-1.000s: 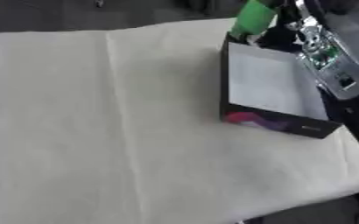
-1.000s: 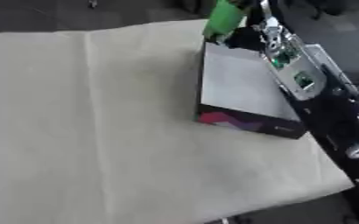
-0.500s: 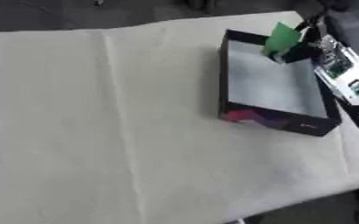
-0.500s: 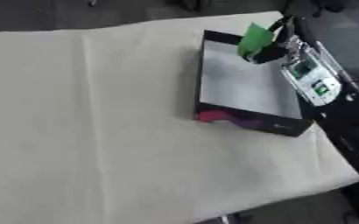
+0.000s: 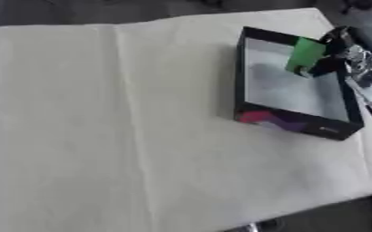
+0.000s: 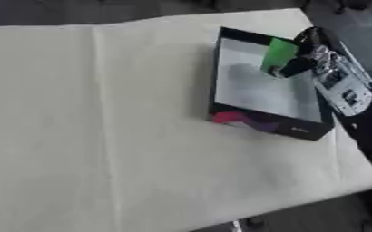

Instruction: Pick up the objects with one hand, pass them to the other hand, and then place them into the box on the other side of the table.

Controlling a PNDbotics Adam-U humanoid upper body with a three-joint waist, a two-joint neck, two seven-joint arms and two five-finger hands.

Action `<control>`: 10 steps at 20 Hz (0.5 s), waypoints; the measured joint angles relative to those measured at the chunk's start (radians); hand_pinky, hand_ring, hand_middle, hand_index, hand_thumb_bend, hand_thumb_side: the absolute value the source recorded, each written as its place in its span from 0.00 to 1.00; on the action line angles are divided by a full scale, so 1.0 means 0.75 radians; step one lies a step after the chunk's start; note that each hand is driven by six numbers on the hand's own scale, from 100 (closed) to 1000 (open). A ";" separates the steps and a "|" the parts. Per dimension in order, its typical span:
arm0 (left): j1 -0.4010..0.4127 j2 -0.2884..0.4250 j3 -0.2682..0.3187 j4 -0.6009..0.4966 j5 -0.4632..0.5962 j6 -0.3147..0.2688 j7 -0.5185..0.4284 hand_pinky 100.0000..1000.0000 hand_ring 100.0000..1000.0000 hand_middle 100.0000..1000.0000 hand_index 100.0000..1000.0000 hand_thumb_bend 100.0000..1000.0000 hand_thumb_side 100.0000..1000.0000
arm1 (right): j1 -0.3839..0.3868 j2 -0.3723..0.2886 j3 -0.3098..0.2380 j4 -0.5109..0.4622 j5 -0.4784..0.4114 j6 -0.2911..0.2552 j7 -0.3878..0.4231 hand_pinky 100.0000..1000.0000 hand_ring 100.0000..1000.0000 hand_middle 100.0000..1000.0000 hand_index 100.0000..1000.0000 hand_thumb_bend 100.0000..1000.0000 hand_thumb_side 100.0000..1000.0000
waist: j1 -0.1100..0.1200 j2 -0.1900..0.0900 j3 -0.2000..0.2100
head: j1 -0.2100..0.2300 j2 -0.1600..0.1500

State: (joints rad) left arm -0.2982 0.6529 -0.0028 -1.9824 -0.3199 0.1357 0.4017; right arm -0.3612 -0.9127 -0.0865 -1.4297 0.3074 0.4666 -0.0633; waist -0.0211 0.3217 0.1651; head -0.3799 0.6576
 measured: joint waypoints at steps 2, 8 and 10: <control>0.000 0.000 0.004 0.000 0.000 0.002 0.003 0.73 0.65 0.65 0.79 0.83 0.24 | -0.001 0.000 -0.011 0.000 0.083 0.010 0.027 0.85 0.82 0.79 0.88 0.62 0.09 | -0.001 0.000 0.002 | 0.001 0.000; 0.004 0.011 0.016 0.000 0.000 0.011 0.015 0.73 0.65 0.65 0.79 0.83 0.24 | -0.006 0.000 -0.058 -0.055 0.235 0.051 0.043 0.86 0.87 0.84 0.93 0.56 0.13 | -0.007 0.000 0.003 | 0.015 0.001; 0.005 0.012 0.019 0.000 0.000 0.013 0.017 0.73 0.65 0.65 0.79 0.83 0.24 | -0.007 0.000 -0.065 -0.092 0.255 0.060 0.043 0.87 0.87 0.86 0.93 0.59 0.10 | -0.009 0.000 0.004 | 0.022 0.001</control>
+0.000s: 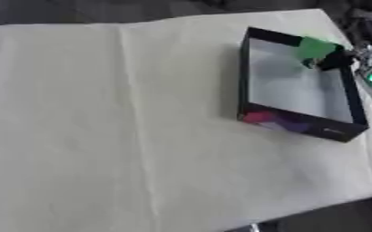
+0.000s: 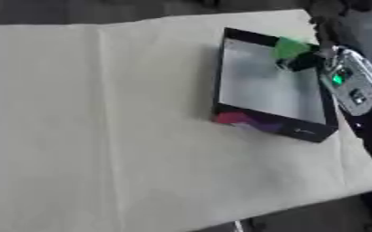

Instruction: Pick up the objects with one hand, pass them to the other hand, and then place them into the box on the other side of the table.

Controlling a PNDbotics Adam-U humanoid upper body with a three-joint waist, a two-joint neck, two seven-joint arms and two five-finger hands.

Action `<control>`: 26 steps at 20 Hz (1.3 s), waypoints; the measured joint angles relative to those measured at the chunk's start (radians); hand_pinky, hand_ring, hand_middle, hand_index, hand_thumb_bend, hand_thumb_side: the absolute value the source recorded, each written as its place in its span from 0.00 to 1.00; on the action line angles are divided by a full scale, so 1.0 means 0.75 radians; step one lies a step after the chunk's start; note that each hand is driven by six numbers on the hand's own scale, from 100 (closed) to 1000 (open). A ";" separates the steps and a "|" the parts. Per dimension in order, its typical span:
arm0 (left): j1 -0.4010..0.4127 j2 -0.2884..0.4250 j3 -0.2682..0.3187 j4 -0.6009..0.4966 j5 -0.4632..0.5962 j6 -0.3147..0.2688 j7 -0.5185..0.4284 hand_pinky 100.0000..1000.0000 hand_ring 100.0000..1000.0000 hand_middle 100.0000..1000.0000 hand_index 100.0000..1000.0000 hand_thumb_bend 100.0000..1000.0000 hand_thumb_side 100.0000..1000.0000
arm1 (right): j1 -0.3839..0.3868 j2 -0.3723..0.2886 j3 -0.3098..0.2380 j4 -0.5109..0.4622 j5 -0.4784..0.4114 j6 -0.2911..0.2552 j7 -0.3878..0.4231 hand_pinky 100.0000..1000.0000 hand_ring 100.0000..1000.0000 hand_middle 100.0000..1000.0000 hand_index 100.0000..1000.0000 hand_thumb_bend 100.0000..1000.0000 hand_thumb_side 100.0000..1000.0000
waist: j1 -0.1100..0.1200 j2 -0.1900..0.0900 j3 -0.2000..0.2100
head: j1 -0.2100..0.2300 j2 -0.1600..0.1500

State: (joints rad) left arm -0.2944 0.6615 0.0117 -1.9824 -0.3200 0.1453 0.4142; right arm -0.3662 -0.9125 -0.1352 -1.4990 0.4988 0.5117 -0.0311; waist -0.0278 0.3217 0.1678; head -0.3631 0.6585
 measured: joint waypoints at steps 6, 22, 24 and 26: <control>0.000 0.000 0.000 0.000 0.000 0.003 0.003 0.73 0.65 0.64 0.79 0.83 0.25 | -0.013 0.001 -0.002 -0.064 0.031 0.017 0.024 0.86 0.84 0.82 0.92 0.52 0.02 | -0.006 0.000 0.008 | 0.015 0.006; -0.125 0.299 0.032 0.067 0.029 0.113 -0.464 0.81 0.73 0.72 0.88 0.88 0.17 | -0.094 0.061 0.054 -0.433 -0.829 -0.194 -0.723 0.80 0.70 0.70 0.83 0.13 0.23 | 0.017 -0.004 0.036 | 0.257 0.059; -0.151 0.368 0.020 0.105 0.081 0.122 -0.612 0.83 0.75 0.73 0.88 0.88 0.20 | -0.102 0.061 0.067 -0.457 -0.831 -0.195 -0.730 0.80 0.70 0.71 0.84 0.13 0.23 | 0.019 -0.008 0.037 | 0.273 0.065; -0.179 0.436 -0.003 0.150 0.142 0.133 -0.767 0.85 0.76 0.74 0.88 0.88 0.22 | -0.111 0.061 0.076 -0.476 -0.828 -0.191 -0.731 0.80 0.70 0.71 0.84 0.13 0.23 | 0.019 -0.009 0.037 | 0.289 0.069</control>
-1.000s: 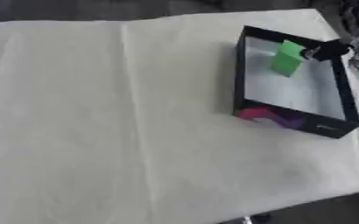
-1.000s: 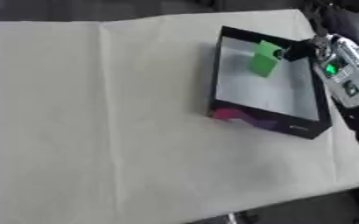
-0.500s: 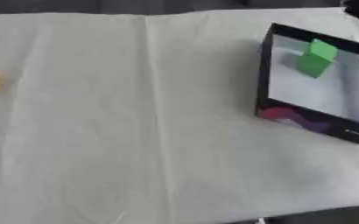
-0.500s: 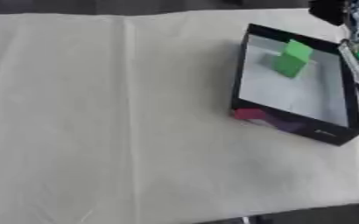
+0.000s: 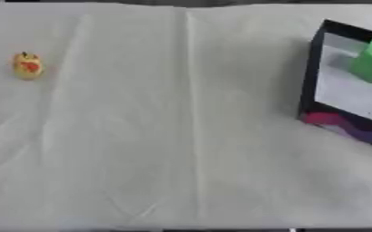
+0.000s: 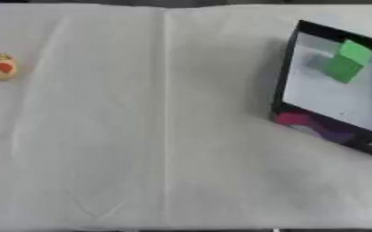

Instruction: Pick up the objects with one hand, pass them to the other hand, and then place them into the box on the other side of the table.

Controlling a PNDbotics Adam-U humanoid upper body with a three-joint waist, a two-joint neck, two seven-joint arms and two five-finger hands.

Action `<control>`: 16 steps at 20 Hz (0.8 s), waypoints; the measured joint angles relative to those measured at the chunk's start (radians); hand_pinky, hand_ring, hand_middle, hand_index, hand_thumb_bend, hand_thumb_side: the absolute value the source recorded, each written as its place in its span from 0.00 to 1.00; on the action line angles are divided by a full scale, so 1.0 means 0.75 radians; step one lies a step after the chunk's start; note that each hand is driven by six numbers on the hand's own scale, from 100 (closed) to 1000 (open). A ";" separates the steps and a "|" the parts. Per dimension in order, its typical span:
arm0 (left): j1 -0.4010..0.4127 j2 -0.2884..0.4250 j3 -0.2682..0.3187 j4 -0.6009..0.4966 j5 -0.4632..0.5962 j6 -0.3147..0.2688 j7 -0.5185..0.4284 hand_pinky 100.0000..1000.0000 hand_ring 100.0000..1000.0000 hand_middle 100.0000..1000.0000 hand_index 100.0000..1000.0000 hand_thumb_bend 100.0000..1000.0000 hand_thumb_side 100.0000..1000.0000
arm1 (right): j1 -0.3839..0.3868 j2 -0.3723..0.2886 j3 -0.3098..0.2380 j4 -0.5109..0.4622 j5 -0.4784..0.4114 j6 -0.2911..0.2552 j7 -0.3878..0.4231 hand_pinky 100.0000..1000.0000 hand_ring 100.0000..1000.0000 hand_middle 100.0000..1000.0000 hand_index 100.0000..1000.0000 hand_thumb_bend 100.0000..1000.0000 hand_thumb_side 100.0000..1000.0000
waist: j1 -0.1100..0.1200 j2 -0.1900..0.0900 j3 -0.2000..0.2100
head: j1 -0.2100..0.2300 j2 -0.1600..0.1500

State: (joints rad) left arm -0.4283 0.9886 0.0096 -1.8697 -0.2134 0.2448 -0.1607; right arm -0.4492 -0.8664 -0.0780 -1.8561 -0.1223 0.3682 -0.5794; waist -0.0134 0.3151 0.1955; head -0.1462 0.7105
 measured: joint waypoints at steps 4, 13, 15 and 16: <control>-0.014 0.111 -0.049 0.057 0.050 0.035 -0.281 0.90 0.79 0.75 0.88 0.81 0.22 | -0.001 0.000 0.011 -0.011 0.006 0.013 0.007 0.80 0.70 0.70 0.83 0.14 0.23 | 0.000 0.000 0.000 | 0.021 0.000; 0.087 0.237 -0.097 0.032 0.076 0.191 -0.483 0.91 0.80 0.76 0.87 0.73 0.29 | -0.001 0.001 0.022 -0.011 0.006 0.027 0.010 0.80 0.69 0.69 0.83 0.13 0.24 | 0.003 -0.003 0.012 | 0.068 0.000; 0.104 0.245 -0.097 0.011 0.074 0.217 -0.487 0.91 0.80 0.76 0.87 0.73 0.28 | -0.003 0.003 0.026 -0.011 0.006 0.030 0.012 0.79 0.69 0.69 0.83 0.13 0.24 | 0.003 -0.003 0.019 | 0.084 0.000; 0.111 0.245 -0.097 0.003 0.072 0.229 -0.488 0.91 0.81 0.76 0.87 0.73 0.28 | -0.006 0.005 0.029 -0.011 0.006 0.031 0.013 0.79 0.69 0.69 0.83 0.13 0.24 | 0.003 -0.003 0.020 | 0.094 -0.001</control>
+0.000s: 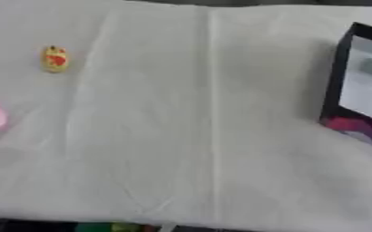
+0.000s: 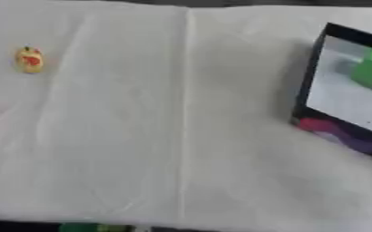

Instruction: Pick up the objects with one hand, pass them to the other hand, and then place them into the box on the other side of the table.

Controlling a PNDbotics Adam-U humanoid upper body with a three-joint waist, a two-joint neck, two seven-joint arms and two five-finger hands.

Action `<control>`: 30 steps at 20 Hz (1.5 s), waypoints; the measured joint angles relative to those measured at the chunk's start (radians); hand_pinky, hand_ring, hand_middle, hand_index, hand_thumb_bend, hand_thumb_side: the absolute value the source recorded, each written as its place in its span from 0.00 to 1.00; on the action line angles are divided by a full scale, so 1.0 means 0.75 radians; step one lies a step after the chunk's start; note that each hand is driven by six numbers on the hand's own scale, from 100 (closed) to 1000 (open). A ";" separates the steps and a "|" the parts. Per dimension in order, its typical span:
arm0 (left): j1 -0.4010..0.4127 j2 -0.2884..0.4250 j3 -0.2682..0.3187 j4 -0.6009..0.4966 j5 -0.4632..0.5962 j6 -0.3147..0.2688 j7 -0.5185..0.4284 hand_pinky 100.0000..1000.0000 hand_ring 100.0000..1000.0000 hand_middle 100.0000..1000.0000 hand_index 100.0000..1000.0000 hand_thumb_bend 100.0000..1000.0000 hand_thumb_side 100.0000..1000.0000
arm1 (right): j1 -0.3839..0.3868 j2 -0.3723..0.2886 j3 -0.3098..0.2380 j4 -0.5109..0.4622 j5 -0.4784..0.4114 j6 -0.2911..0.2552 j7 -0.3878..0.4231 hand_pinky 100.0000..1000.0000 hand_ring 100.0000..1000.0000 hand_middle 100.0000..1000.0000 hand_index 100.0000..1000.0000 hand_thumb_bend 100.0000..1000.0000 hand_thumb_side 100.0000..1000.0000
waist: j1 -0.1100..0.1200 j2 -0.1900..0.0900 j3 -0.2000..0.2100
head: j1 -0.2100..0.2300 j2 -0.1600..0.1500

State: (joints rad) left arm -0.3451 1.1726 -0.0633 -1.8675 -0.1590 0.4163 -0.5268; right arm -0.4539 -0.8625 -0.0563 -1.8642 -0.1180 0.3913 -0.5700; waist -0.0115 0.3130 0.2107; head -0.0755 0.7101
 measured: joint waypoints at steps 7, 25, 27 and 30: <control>0.013 0.003 -0.009 -0.009 -0.023 0.039 -0.020 0.91 0.80 0.76 0.87 0.73 0.23 | -0.004 0.007 0.004 0.000 0.005 0.008 0.007 0.79 0.68 0.69 0.82 0.13 0.24 | -0.011 0.000 0.003 | 0.089 -0.001; -0.224 -0.086 -0.214 0.208 -0.227 0.095 -0.072 0.92 0.80 0.75 0.85 0.67 0.03 | 0.006 0.030 0.012 0.008 0.004 0.012 0.002 0.79 0.67 0.68 0.82 0.13 0.25 | -0.011 0.000 -0.012 | 0.176 0.012; -0.237 -0.099 -0.234 0.240 -0.283 0.100 -0.081 0.92 0.80 0.75 0.84 0.67 0.00 | 0.007 0.031 0.012 0.013 0.002 0.010 0.000 0.79 0.67 0.68 0.82 0.13 0.26 | -0.009 0.000 -0.016 | 0.180 0.012; -0.251 -0.119 -0.254 0.304 -0.375 0.107 -0.083 0.92 0.80 0.74 0.83 0.63 0.00 | 0.011 0.036 0.012 0.016 -0.001 0.006 -0.004 0.79 0.67 0.68 0.82 0.13 0.26 | -0.006 0.000 -0.017 | 0.181 0.012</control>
State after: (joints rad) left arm -0.5335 1.0832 -0.2539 -1.6396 -0.4406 0.4969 -0.5889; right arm -0.4457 -0.8352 -0.0477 -1.8522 -0.1186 0.3960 -0.5729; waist -0.0159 0.3130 0.1983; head 0.0602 0.7194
